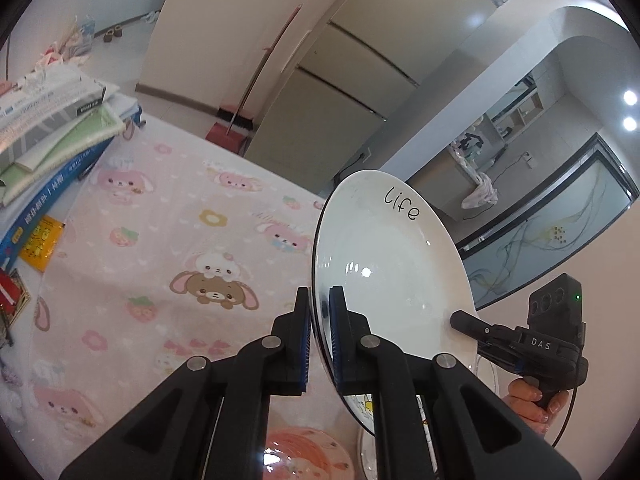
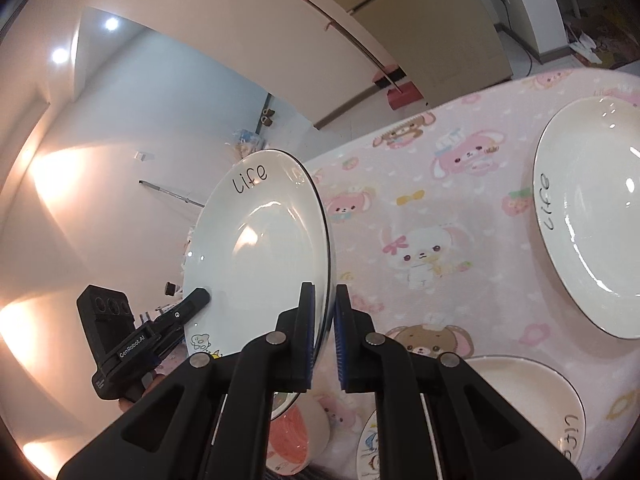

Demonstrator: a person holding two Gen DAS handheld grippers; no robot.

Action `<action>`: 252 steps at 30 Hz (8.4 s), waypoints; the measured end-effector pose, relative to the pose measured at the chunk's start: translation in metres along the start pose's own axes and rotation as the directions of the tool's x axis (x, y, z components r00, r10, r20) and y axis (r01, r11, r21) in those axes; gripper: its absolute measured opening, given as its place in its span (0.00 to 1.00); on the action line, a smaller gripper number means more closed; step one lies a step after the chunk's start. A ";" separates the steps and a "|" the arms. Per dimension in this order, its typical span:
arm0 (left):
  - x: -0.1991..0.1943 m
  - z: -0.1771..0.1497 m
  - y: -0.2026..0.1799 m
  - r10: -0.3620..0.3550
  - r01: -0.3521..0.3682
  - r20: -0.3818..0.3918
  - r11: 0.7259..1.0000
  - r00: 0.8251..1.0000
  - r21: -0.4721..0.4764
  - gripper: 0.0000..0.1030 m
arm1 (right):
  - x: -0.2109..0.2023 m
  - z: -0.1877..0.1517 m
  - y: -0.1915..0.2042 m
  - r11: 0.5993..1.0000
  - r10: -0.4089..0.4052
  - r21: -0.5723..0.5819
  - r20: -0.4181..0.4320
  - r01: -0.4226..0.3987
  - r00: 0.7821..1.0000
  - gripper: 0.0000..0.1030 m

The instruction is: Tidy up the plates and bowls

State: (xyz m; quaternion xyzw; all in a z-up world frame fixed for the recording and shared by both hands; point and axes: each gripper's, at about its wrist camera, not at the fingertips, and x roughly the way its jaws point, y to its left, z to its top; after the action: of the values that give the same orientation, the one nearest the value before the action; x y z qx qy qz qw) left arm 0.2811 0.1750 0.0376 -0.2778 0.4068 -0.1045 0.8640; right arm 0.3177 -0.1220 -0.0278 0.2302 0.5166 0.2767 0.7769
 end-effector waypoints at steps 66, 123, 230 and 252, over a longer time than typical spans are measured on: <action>0.035 -0.213 -0.102 0.070 -0.008 -0.231 0.966 0.970 0.259 0.14 | -0.128 -0.184 -0.104 0.948 -0.312 -0.043 0.061 0.315 0.948 0.12; 0.068 -0.224 -0.098 0.130 -0.075 -0.141 0.937 0.982 0.340 0.20 | -0.095 -0.166 -0.107 0.862 -0.503 -0.063 0.014 0.503 0.864 0.19; 0.064 -0.242 -0.102 0.364 -0.325 -0.016 0.849 0.931 0.418 0.56 | -0.086 -0.185 -0.109 0.871 -0.455 -0.114 0.186 0.479 0.871 0.19; -0.036 -0.260 -0.180 0.119 -0.337 0.386 0.754 0.915 0.564 0.83 | -0.180 -0.191 -0.059 0.843 -0.413 -0.104 0.503 0.528 0.759 0.60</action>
State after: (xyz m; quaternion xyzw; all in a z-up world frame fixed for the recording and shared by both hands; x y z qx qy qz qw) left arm 0.0677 -0.0617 0.0286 0.0605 0.2319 -0.0770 0.9678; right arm 0.0948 -0.2719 -0.0131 0.0555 0.3207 0.0683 0.9431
